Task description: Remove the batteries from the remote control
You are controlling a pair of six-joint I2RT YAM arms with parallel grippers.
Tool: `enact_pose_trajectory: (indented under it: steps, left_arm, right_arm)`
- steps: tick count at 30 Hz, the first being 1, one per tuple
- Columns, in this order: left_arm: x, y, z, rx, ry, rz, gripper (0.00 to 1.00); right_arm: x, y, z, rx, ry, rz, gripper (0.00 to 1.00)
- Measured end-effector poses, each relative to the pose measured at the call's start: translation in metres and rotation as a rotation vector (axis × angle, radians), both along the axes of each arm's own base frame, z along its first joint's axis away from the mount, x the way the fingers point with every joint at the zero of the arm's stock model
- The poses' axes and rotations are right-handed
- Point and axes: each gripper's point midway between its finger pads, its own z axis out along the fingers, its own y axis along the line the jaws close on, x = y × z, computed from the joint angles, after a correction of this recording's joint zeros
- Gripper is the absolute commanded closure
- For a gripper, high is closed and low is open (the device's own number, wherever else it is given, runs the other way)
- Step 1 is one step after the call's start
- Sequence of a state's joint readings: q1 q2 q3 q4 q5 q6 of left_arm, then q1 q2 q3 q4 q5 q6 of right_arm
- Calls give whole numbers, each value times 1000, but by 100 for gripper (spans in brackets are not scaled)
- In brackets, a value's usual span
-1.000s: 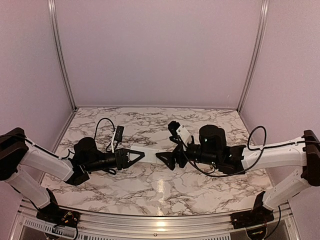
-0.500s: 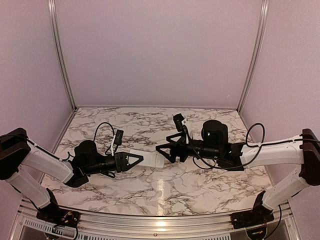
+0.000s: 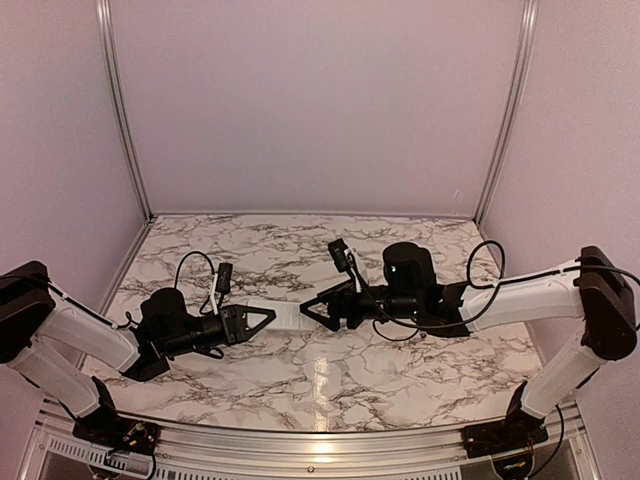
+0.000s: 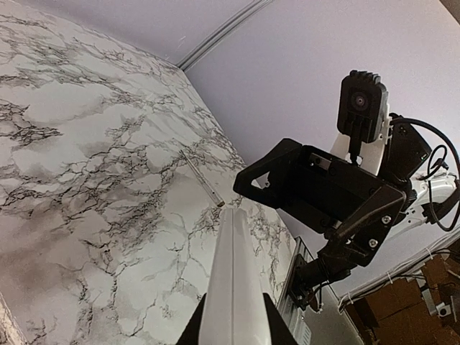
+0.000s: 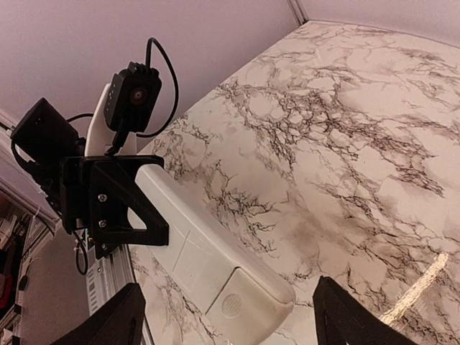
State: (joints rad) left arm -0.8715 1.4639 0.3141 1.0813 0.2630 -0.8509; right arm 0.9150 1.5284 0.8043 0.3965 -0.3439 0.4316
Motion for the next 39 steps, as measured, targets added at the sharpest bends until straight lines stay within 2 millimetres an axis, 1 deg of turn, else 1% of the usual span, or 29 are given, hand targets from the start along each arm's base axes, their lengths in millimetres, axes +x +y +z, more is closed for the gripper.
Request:
enact_pose_trajectory:
  steps: [6,10,20,25,28,33,39]
  left_arm:
    - [2,5,-1,1,-3,27,100]
    - [3,6,-1,0,-5,37,100]
    - [4,6,0,-2,-7,41,100]
    - [4,6,1,-5,-9,40,100]
    - [3,6,1,-9,-11,36,100]
    - [2,3,3,-30,-9,20,100]
    - [0,-1,2,-55,3,-6,100]
  right_arm:
    - [-2,7,-22,-31,64,28,27]
    - [-5,9,-31,-42,89,43,30]
    - [-9,11,-34,-40,113,66,43]
    - [-7,10,-34,-40,114,62,47]
    - [-7,10,-34,-40,112,62,51]
    - [-6,11,-35,-42,112,62,53]
    - [-6,11,-35,-42,113,60,54]
